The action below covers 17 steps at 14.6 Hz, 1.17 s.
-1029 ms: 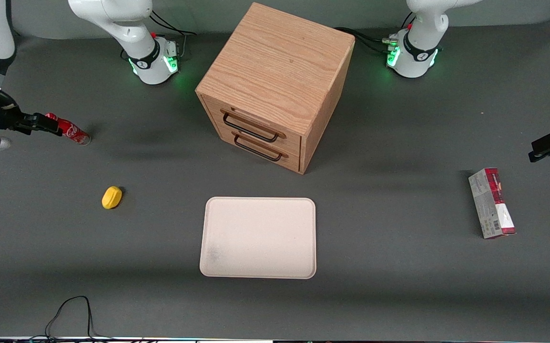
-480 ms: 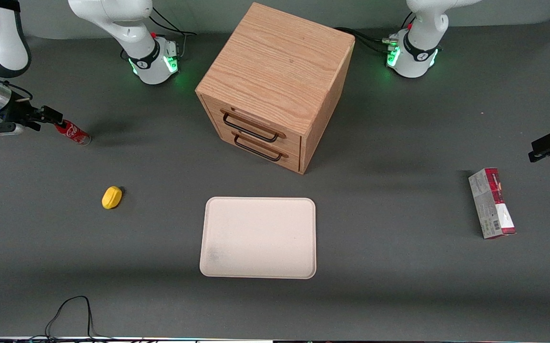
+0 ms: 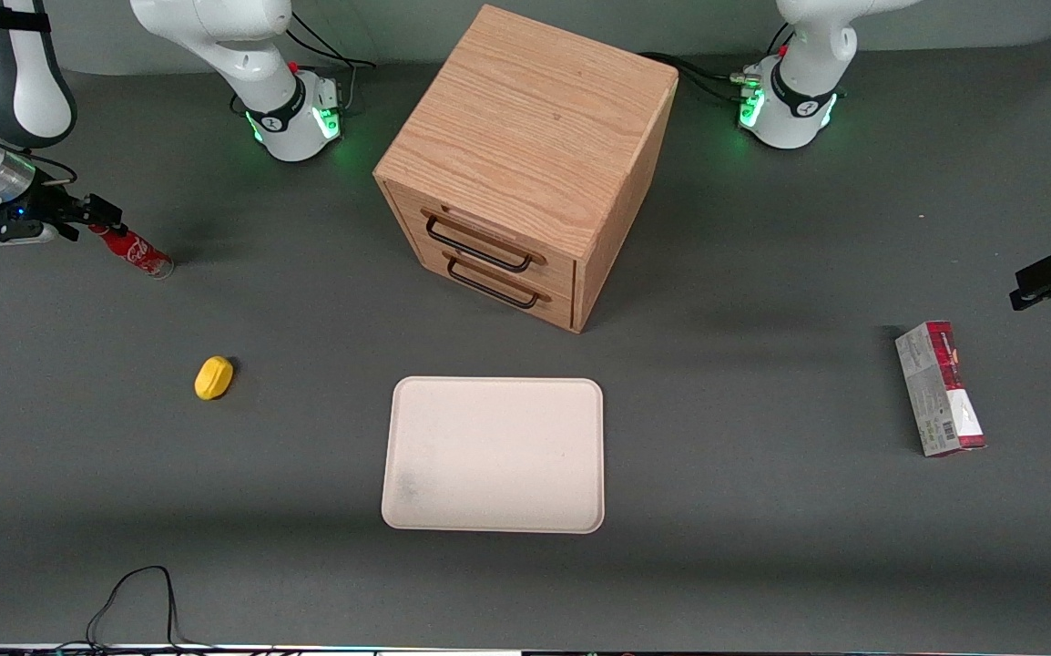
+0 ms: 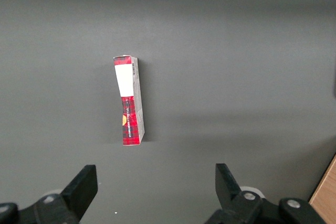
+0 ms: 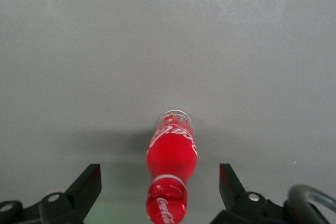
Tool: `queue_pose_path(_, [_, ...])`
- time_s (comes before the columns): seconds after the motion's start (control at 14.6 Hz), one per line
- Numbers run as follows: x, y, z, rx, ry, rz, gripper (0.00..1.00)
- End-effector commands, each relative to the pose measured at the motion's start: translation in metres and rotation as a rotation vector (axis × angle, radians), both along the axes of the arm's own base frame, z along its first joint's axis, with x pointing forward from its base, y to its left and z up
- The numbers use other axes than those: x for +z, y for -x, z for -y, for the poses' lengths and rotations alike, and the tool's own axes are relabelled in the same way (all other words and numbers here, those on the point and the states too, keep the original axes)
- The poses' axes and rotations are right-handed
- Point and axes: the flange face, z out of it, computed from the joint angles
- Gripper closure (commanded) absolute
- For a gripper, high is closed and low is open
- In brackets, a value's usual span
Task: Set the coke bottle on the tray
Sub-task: 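Lower the open right gripper around the bottle's body and close it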
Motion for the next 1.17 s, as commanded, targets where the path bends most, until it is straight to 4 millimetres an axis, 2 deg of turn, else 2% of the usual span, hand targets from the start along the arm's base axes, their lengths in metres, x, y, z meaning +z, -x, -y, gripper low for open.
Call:
queue_pose_path(0.0, [-0.003,0.006,-0.003,0.025,0.005,0.006,0.01])
queue_pose_path(0.14, [-0.007,0.008,-0.004,0.026,0.001,-0.005,0.03])
queue_pose_path(0.21, [-0.008,0.008,-0.005,0.043,0.014,-0.015,0.06])
queue_pose_path(0.27, [-0.009,0.008,-0.003,0.062,0.032,-0.026,0.14])
queue_pose_path(0.34, [-0.009,0.008,-0.003,0.066,0.036,-0.030,0.28])
queue_pose_path(0.48, [-0.010,0.009,-0.002,0.065,0.035,-0.033,0.67])
queue_pose_path(0.62, [-0.012,0.008,-0.002,0.060,0.036,-0.038,0.98])
queue_pose_path(0.89, [-0.010,0.005,0.000,0.043,0.044,-0.038,1.00])
queue_pose_path(1.1, [0.008,-0.010,0.007,-0.041,0.069,-0.016,1.00])
